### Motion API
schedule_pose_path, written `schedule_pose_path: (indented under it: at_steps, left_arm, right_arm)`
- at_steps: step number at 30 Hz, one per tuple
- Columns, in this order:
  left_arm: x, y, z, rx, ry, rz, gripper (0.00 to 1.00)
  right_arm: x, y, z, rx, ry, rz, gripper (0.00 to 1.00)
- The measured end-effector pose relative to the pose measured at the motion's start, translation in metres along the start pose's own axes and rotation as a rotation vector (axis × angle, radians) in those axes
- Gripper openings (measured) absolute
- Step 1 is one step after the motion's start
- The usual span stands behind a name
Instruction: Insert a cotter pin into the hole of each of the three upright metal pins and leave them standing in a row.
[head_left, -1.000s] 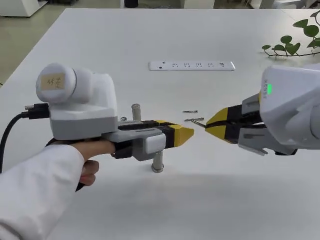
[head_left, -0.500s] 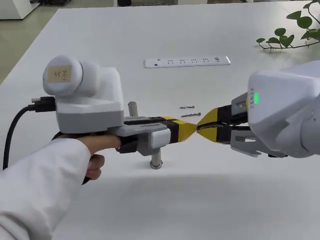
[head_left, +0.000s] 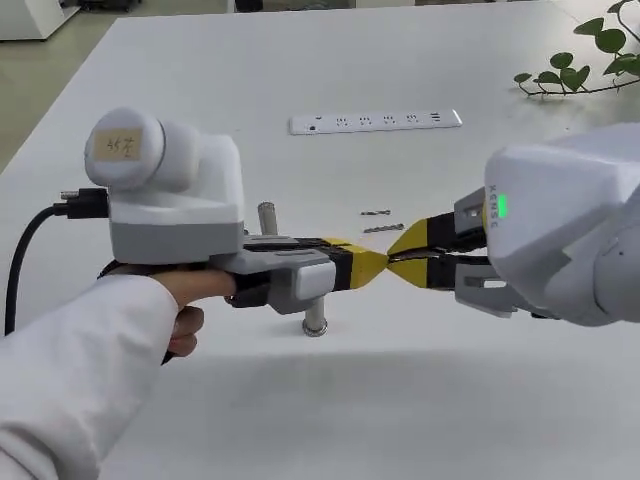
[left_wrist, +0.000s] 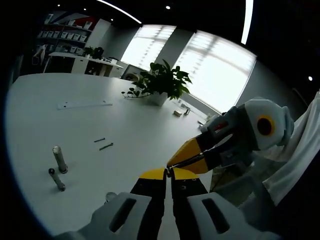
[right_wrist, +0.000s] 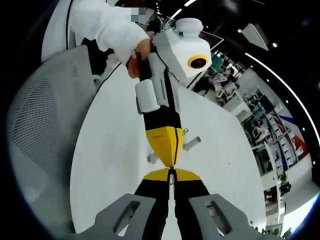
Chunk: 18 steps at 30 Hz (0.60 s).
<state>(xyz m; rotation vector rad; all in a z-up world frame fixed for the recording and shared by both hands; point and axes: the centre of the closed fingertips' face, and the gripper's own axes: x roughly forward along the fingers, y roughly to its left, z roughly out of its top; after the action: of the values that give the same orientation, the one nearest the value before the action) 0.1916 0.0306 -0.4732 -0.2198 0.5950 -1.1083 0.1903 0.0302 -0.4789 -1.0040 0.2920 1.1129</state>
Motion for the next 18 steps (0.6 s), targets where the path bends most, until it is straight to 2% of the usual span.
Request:
schedule_pose_path:
  at_steps: [3, 8, 15, 18]
  left_arm:
    - [0.000, -0.001, 0.000, -0.036, -0.002, 0.000, 0.00]
    - [0.001, -0.001, 0.001, -0.050, -0.009, 0.009, 0.00]
    - [0.002, 0.000, -0.008, -0.096, 0.040, 0.020, 0.00]
    - [0.002, 0.000, -0.010, -0.105, 0.046, 0.024, 0.00]
  right_arm:
    - [-0.001, 0.002, 0.001, -0.003, -0.001, 0.002, 0.00]
    - [-0.002, 0.001, 0.001, 0.006, -0.002, -0.003, 0.00]
    - [0.001, 0.008, 0.000, 0.010, -0.003, 0.013, 0.00]
    - [0.003, 0.011, -0.001, 0.004, -0.006, 0.017, 0.00]
